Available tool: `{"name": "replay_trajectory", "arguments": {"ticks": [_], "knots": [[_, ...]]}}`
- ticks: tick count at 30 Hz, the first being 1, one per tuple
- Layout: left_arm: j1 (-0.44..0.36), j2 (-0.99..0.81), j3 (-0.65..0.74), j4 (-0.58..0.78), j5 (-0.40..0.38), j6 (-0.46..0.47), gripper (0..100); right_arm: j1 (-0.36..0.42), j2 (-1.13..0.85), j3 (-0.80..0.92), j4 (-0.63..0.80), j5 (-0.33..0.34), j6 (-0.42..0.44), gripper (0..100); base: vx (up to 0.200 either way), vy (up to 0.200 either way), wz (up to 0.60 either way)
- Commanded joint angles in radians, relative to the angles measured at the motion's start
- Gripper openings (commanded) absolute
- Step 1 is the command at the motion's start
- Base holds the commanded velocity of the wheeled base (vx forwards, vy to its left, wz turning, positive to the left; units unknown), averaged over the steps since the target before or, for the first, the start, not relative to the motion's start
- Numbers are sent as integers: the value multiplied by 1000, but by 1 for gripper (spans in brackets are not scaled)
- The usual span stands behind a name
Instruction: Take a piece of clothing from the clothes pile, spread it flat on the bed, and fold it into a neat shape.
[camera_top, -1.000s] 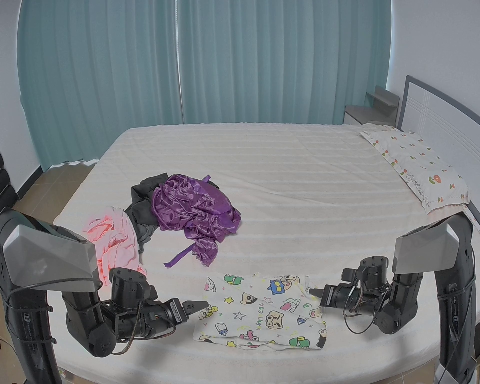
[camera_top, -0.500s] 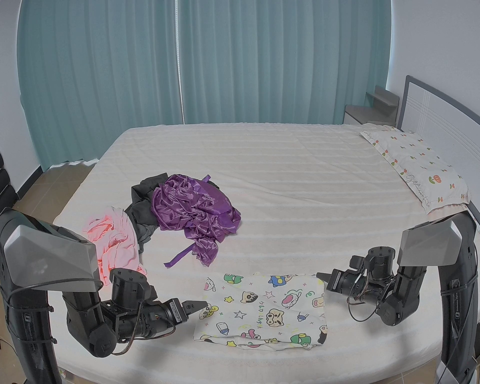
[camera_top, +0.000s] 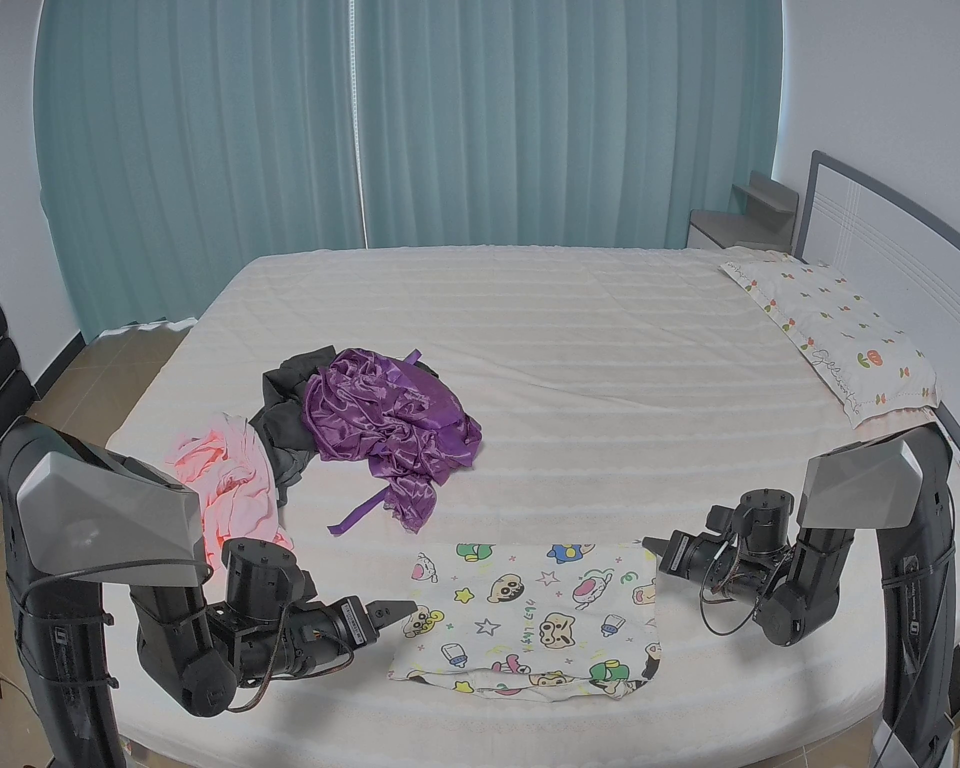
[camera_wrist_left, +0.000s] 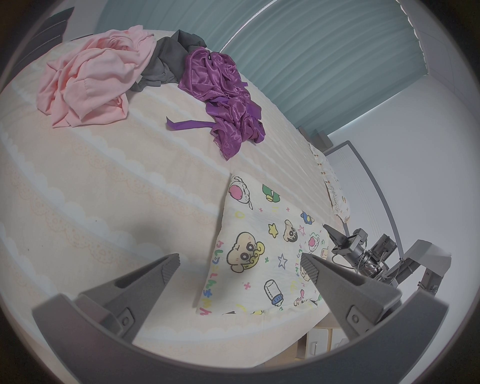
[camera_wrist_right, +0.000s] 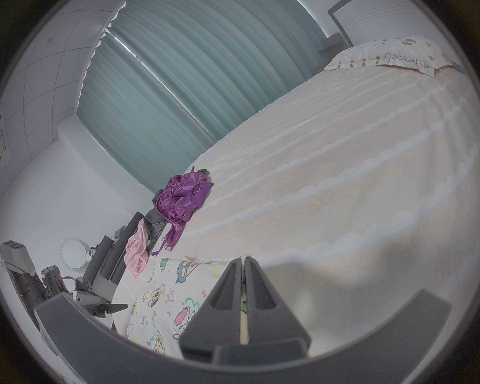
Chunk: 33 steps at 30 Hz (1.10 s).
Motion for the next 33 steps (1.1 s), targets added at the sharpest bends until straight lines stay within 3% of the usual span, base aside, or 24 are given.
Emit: {"name": "replay_trajectory", "arguments": {"ticks": [1,20,21,33], "knots": [[-1,2,0,-1,0,0,100,-2,4,-2,4,-6,0,0,0,0,0],[-1,2,0,0,0,0,100,-14,4,-22,50,-36,0,0,0,0,0],[-1,2,0,-1,0,0,100,-14,2,-23,50,-37,0,100,0,0,0],[1,33,-67,0,17,0,100,-5,-59,41,119,-51,0,100,0,0,0]]}}
